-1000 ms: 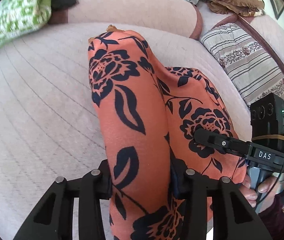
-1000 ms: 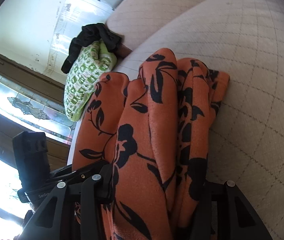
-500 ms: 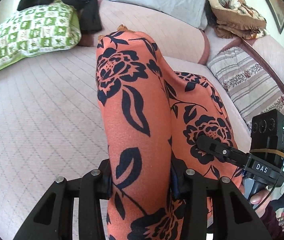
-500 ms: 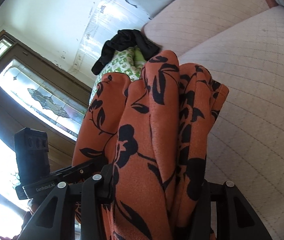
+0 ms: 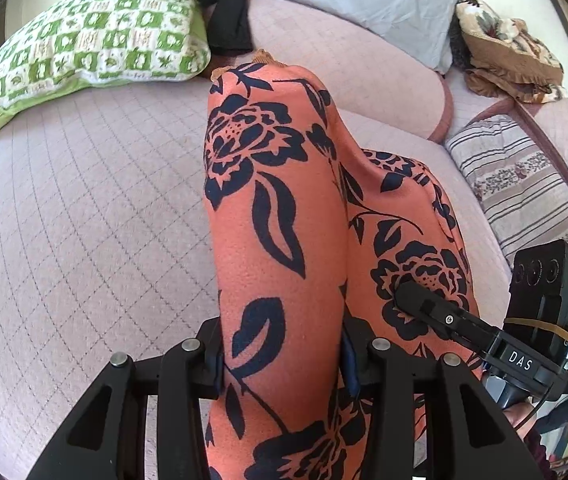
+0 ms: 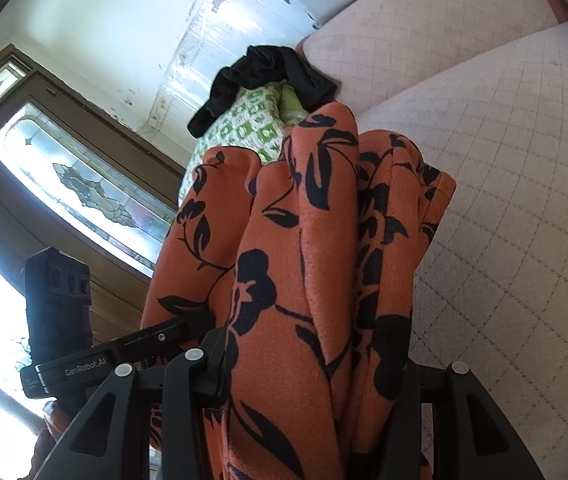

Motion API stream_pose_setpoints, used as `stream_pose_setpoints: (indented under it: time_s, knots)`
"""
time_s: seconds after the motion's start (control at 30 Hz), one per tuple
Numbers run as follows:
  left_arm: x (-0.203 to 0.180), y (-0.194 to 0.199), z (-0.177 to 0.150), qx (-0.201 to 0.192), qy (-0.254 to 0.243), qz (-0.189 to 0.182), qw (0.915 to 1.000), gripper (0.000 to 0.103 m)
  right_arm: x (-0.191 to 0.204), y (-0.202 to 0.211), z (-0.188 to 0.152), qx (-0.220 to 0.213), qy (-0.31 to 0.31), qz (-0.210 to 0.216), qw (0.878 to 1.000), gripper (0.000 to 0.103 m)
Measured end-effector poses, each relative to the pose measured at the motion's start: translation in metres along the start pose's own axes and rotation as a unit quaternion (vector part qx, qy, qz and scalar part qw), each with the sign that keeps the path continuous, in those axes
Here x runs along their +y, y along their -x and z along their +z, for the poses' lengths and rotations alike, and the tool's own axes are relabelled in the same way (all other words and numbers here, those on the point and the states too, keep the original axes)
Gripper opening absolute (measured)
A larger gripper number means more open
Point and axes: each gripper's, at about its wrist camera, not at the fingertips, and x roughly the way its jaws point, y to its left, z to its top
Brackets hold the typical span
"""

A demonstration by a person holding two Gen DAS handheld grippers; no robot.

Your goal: Fold small clothes

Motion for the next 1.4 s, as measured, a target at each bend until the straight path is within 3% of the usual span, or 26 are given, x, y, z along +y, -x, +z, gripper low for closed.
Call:
stream_pose_setpoints:
  time_s: [0.5, 0.7, 0.8, 0.9, 1.0, 1.13, 1.4]
  knots:
    - [0.023, -0.046, -0.004, 0.032, 0.032, 0.032, 0.9984, 0.048, -0.025, -0.044, -0.005, 0.043, -0.027, -0.045, 0.998, 0.047]
    - [0.017, -0.06, -0.008, 0.032, 0.011, 0.078, 0.9964, 0.068, -0.032, -0.049, -0.007, 0.049, -0.036, -0.059, 0.996, 0.049]
    - [0.008, -0.065, -0.009, 0.027, -0.011, 0.113, 0.9932, 0.081, -0.034, -0.053, -0.006, 0.05, -0.042, -0.068, 0.996, 0.056]
    - [0.009, -0.066, -0.009, 0.033, 0.005, 0.133, 0.9905, 0.091, -0.041, -0.055, -0.006, 0.057, -0.062, -0.065, 0.994, 0.061]
    - [0.008, -0.057, -0.009, 0.033, 0.014, 0.153, 0.9876, 0.092, -0.038, -0.049, -0.006, 0.061, -0.059, -0.076, 0.994, 0.066]
    - [-0.017, -0.03, -0.018, 0.003, -0.039, 0.219, 0.975, 0.092, -0.031, -0.027, -0.007, 0.042, -0.044, -0.102, 0.993, 0.069]
    - [-0.051, 0.045, -0.025, -0.084, -0.055, 0.241, 0.9653, 0.092, 0.002, 0.042, -0.016, -0.042, 0.026, -0.172, 0.984, 0.069]
